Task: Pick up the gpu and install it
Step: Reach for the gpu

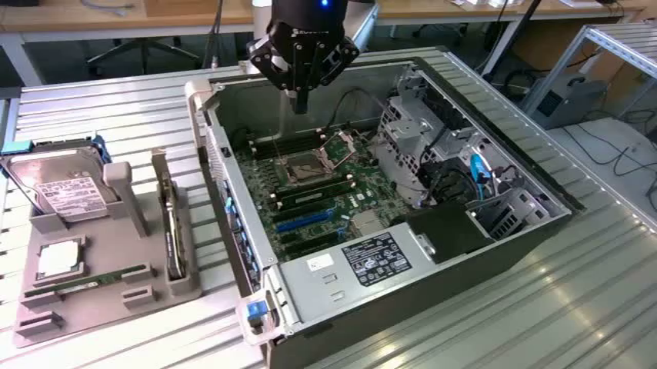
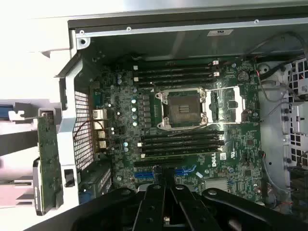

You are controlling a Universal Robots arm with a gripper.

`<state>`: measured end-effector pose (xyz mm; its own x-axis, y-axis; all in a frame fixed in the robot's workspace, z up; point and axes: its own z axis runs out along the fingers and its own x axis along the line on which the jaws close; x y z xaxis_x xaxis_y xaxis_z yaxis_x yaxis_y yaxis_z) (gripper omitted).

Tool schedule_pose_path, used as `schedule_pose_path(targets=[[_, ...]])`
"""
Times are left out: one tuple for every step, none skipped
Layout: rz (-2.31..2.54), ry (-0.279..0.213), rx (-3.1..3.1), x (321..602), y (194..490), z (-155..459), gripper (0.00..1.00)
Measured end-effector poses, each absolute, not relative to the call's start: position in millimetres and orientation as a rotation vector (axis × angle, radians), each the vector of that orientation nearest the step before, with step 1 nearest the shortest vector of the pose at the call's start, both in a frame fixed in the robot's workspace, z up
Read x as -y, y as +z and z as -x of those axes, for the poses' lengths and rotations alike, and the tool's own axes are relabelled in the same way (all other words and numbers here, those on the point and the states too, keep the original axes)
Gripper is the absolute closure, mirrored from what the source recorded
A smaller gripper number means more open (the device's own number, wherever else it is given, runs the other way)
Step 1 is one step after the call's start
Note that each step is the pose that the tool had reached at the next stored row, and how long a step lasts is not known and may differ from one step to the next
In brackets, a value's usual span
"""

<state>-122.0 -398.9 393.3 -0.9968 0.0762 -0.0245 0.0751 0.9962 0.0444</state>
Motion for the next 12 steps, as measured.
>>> schedule_pose_path(targets=[[-0.118, 0.068, -3.113, 398.9, 393.3, 122.9, 0.89], [-0.118, 0.068, -3.112, 398.9, 393.3, 123.9, 0.89], [-0.118, 0.068, -3.112, 398.9, 393.3, 124.6, 0.89], [-0.118, 0.068, -3.113, 398.9, 393.3, 125.5, 0.89], [-0.118, 0.068, -3.112, 398.9, 393.3, 125.9, 0.89], [-0.118, 0.068, -3.113, 398.9, 393.3, 126.1, 0.89], [-0.118, 0.068, -3.112, 398.9, 393.3, 126.4, 0.89], [-0.118, 0.068, -3.112, 398.9, 393.3, 126.7, 0.89], [-0.118, 0.068, -3.113, 398.9, 393.3, 127.1, 0.89], [-0.118, 0.068, -3.112, 398.9, 393.3, 127.9, 0.89], [-0.118, 0.068, -3.112, 398.9, 393.3, 128.2, 0.89], [-0.118, 0.068, -3.112, 398.9, 393.3, 128.6, 0.89]])
